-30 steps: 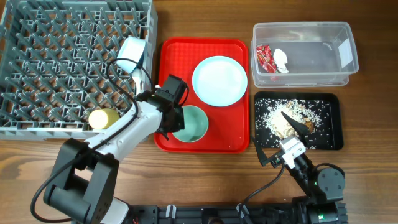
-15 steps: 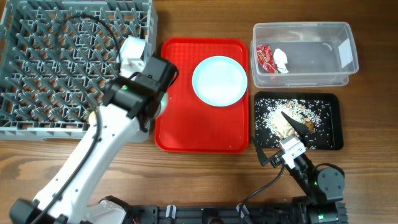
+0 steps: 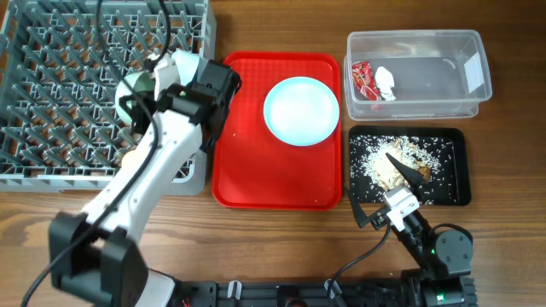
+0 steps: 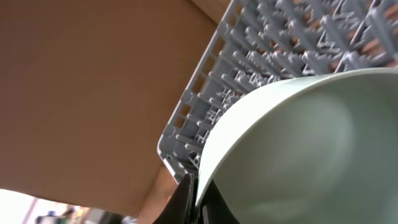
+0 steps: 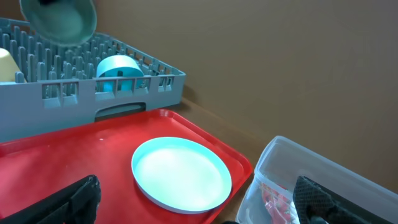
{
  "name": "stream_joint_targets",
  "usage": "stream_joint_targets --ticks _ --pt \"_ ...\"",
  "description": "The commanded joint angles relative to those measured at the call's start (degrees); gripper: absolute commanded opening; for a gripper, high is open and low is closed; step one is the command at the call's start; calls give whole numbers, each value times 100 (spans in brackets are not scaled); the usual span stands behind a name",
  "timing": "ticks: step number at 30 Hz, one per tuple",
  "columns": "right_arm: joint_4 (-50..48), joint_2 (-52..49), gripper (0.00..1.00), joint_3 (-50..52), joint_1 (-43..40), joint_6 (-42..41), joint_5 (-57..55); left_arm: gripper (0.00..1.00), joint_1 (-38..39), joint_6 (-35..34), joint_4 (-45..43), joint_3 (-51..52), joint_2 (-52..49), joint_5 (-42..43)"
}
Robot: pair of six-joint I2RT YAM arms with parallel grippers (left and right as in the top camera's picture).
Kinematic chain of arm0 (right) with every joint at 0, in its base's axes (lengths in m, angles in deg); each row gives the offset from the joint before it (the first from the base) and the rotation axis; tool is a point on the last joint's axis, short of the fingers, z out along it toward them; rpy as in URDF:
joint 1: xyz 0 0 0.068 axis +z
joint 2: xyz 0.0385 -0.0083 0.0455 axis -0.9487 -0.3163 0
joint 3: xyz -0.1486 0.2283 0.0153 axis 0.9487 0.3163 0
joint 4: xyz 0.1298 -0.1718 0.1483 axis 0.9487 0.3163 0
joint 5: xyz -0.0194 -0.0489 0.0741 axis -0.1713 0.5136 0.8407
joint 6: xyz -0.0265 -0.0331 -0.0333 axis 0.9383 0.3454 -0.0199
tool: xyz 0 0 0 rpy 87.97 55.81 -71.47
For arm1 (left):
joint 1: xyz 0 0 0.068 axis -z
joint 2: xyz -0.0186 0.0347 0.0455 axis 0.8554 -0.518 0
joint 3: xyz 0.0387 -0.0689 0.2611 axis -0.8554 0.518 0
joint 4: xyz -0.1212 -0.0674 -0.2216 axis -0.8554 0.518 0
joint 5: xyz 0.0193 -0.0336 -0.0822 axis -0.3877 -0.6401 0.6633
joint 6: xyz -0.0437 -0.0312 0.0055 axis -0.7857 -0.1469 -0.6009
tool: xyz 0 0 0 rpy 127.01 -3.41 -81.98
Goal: Sort waste into correct bins and load items into the dishwasher rack
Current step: 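Lift the green bowl and set it in the rack, then reach left gripper to the light blue plate and grasp its edge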
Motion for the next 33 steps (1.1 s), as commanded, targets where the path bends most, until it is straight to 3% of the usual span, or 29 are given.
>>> stream_joint_targets --ticks 1,15,19,26,29,33 --pt "-31 57 100 15 22 11 92 4 -201 4 -20 13 -389 -286" --pt "-31 57 100 15 22 13 92 4 -240 -144 -407 603 -804 -24" --pt "-31 57 100 15 22 11 92 5 70 -142 -374 603 -802 -24" --pt "-31 57 100 15 22 11 92 18 557 -146 -162 603 -802 111" --pt "-31 57 100 15 22 13 92 9 557 -243 -9 603 -785 232" --pt "-31 57 100 15 22 11 92 10 474 -610 138 603 -640 243"
